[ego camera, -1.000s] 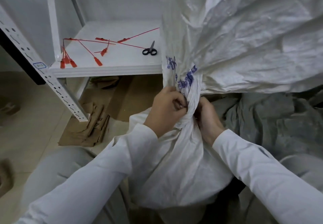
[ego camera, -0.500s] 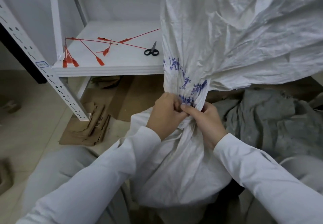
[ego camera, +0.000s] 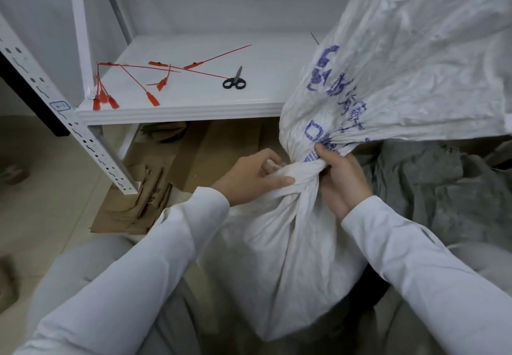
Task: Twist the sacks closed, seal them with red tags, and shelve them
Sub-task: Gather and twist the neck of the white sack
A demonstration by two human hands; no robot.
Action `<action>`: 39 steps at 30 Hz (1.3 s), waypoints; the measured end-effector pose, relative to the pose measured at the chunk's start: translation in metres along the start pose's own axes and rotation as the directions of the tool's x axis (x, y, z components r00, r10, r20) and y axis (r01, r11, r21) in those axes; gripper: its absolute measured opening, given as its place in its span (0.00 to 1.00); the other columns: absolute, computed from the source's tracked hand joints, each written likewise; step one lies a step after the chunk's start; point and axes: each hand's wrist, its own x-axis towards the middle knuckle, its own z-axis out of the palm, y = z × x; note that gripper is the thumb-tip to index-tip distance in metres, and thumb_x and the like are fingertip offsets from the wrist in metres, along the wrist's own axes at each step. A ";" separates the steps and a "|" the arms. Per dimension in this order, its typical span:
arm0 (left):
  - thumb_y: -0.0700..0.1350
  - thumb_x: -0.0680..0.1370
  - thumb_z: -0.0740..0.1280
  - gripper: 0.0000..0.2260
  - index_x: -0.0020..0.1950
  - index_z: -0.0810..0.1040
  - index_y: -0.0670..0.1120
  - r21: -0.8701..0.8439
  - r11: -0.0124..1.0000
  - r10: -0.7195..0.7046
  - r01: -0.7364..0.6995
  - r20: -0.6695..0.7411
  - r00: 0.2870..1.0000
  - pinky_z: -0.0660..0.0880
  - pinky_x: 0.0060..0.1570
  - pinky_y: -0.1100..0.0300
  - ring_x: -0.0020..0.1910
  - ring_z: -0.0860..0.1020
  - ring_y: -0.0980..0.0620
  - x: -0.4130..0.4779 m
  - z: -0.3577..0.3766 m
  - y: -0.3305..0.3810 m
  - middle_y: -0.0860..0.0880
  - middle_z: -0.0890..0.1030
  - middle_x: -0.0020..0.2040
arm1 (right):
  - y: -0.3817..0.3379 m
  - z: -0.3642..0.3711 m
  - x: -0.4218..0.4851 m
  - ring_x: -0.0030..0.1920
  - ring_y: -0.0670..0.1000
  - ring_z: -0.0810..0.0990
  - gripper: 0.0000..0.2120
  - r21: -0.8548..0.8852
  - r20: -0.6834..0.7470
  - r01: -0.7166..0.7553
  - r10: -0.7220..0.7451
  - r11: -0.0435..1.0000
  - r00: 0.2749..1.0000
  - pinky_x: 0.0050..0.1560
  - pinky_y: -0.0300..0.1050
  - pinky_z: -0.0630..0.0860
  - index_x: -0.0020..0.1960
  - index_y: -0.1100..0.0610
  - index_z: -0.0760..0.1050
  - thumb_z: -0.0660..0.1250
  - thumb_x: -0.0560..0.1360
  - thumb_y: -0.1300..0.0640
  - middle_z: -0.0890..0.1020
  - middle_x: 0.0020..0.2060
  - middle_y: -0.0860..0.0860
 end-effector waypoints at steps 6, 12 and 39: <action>0.57 0.67 0.77 0.33 0.67 0.68 0.48 0.105 0.994 -0.027 0.019 0.071 0.997 0.73 0.58 0.57 0.54 0.75 0.53 -0.011 0.008 0.006 0.52 0.77 0.50 | 0.012 -0.007 0.004 0.63 0.60 0.78 0.25 0.089 0.052 -0.117 0.112 0.989 0.992 0.64 0.59 0.74 0.69 0.64 0.70 0.66 0.73 0.61 0.78 0.63 0.61; 0.52 0.64 0.80 0.43 0.73 0.61 0.50 0.110 0.991 -0.086 0.071 0.141 0.986 0.73 0.54 0.61 0.56 0.77 0.53 -0.009 -0.004 0.007 0.53 0.78 0.52 | 0.017 -0.008 0.007 0.64 0.62 0.77 0.27 0.101 0.085 -0.202 0.193 0.974 0.977 0.68 0.62 0.68 0.69 0.64 0.71 0.67 0.71 0.58 0.78 0.63 0.62; 0.50 0.60 0.82 0.40 0.68 0.70 0.44 -0.782 0.590 0.219 0.200 0.394 0.893 0.73 0.61 0.55 0.65 0.75 0.46 -0.009 0.002 -0.009 0.45 0.77 0.65 | 0.018 -0.001 -0.012 0.50 0.53 0.84 0.15 -0.165 0.408 -0.335 0.374 0.928 0.833 0.52 0.46 0.81 0.61 0.66 0.74 0.56 0.77 0.70 0.84 0.51 0.58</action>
